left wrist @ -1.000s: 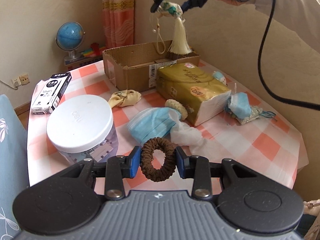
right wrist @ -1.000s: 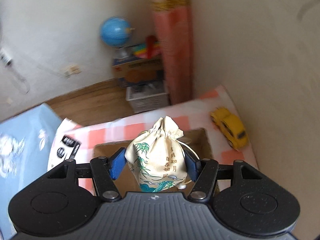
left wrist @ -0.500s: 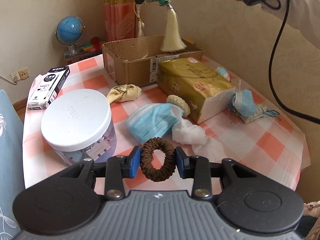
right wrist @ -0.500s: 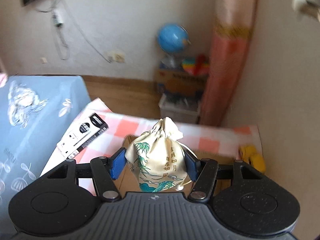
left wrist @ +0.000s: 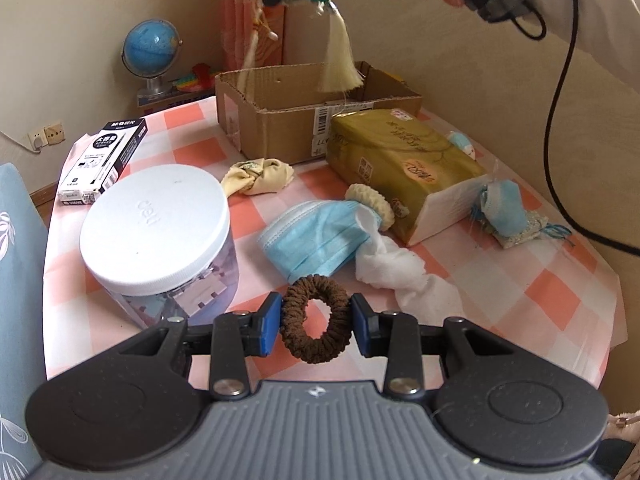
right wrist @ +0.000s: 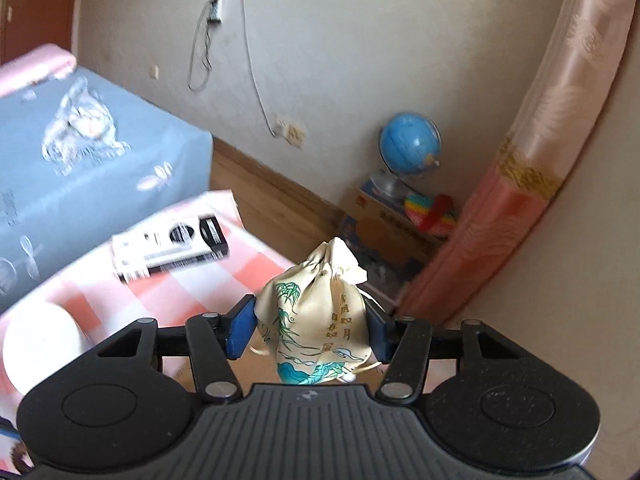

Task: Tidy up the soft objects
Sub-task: 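Carry the cream pouch into the cardboard box and open the right tool while the left holds the scrunchie, then carry the brown scrunchie over the cardboard box and open the left tool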

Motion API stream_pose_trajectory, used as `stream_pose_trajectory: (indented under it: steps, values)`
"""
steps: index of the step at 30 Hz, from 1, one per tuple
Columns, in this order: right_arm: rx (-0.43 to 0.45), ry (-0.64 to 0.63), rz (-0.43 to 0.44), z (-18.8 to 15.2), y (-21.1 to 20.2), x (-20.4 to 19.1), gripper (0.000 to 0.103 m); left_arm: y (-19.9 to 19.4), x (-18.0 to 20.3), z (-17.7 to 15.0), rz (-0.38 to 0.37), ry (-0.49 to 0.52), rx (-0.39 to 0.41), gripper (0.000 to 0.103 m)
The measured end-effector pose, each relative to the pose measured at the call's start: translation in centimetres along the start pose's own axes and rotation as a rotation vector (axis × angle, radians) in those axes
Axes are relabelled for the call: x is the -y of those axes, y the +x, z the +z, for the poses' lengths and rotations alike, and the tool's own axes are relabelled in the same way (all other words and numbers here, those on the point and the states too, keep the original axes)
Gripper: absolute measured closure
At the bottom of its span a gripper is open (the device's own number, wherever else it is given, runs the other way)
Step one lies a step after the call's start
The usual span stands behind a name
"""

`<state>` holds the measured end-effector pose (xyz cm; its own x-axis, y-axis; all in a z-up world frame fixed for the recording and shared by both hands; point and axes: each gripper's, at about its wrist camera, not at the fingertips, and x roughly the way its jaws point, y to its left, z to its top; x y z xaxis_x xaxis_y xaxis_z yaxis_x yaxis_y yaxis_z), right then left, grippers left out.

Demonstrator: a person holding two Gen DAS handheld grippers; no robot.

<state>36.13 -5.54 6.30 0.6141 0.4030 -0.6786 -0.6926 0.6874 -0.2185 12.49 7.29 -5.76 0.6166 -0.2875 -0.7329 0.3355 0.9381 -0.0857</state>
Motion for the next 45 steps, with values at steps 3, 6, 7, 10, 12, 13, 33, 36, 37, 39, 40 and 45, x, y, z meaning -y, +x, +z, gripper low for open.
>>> stream_pose_trajectory:
  steps: [3,6,7,10,12,13,33,36,37,39,40,45]
  values:
    - [-0.024,-0.022,0.004,-1.0,0.9,0.0,0.042,0.1,0.0,0.0,-0.001,-0.001,-0.002,0.067]
    - [-0.113,-0.019,0.006,-3.0,2.4,0.5,0.039,0.3,0.1,-0.1,-0.005,0.005,-0.010,0.067]
    - [-0.145,-0.003,0.001,-3.7,2.8,0.9,0.037,0.4,0.1,-0.1,-0.006,0.006,-0.012,0.067]
    - [-0.200,0.034,-0.076,-5.4,3.2,2.0,0.030,0.4,0.2,0.0,-0.008,0.013,-0.014,0.067]
    - [-0.209,0.086,-0.084,-5.9,2.7,2.7,0.023,0.4,0.4,0.1,-0.007,0.019,-0.012,0.067]
    - [-0.202,0.109,-0.078,-6.1,2.2,3.0,0.022,0.3,0.4,0.2,-0.007,0.023,-0.010,0.066]
    - [-0.108,0.440,-0.113,-15.9,-7.5,-1.5,0.000,-1.5,1.2,6.1,0.003,0.107,0.057,0.066]
    - [-0.085,0.472,-0.139,-17.9,-8.8,-2.8,0.000,-1.0,1.2,8.1,0.004,0.119,0.072,0.066]
    - [-0.074,0.484,-0.155,-18.5,-9.3,-3.1,0.000,-0.7,1.1,8.9,0.006,0.120,0.077,0.066]
    - [-0.048,0.512,-0.178,-19.7,-10.2,-3.9,0.000,0.0,1.0,10.6,0.008,0.128,0.086,0.066]
    - [-0.037,0.525,-0.187,-20.2,-10.7,-4.2,0.000,0.4,0.9,11.5,0.010,0.123,0.091,0.066]
    - [0.018,0.534,-0.265,-22.0,-13.0,-6.3,0.000,3.1,0.6,16.2,0.018,0.126,0.099,0.066]
